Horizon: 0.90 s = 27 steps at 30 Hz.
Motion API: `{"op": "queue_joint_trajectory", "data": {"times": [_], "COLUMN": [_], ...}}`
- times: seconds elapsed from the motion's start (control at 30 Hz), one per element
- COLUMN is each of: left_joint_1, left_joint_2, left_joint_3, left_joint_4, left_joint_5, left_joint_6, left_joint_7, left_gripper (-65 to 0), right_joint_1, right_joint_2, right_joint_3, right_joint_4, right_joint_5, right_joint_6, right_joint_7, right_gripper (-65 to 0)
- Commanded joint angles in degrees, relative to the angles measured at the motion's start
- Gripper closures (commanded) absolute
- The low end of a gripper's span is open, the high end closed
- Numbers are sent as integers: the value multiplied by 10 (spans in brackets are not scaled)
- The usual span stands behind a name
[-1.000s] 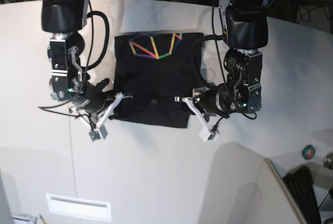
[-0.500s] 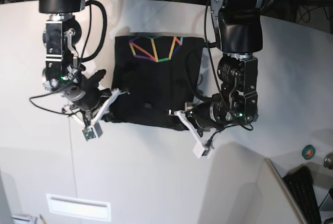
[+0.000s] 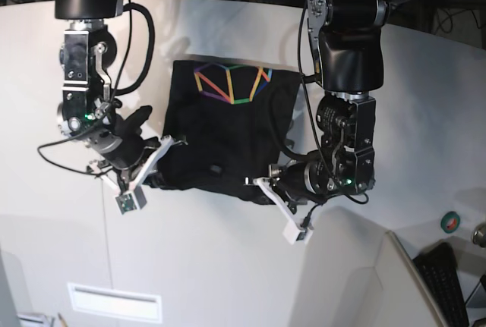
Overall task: Layout the t-shirt on the table in an organized manner, then fold the t-shirt properly
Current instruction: 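Lift the shirt with both grippers and lay it flat, print up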
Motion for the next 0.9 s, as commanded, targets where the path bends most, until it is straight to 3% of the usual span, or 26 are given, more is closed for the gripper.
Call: {"op": "queue_joint_trajectory", "data": {"times": [0.0,0.43,0.7,0.87], "left_joint_1": [-14,-5,-46,-48], "left_joint_2": [2,19,19,19], "left_joint_3": [1,2,1,2], "left_joint_4": [21,103,25,1], "left_joint_5": [-10,-12,-6,-6], "left_joint_6": [-1,-1,0,16], "left_joint_7": [-11,-7,-14,-80], "left_gripper": [0,0,0,0], "right_joint_1": [8,9,45,57], "right_joint_2": [1,1,2,1], "right_joint_3": [0,0,1,27], "right_joint_4": [23,44,-12,-14], "right_joint_5": [8,8,8,8], "right_joint_6": [3,3,3,3], "right_joint_7": [16,16,18,18], "right_gripper": [0,0,0,0]}}
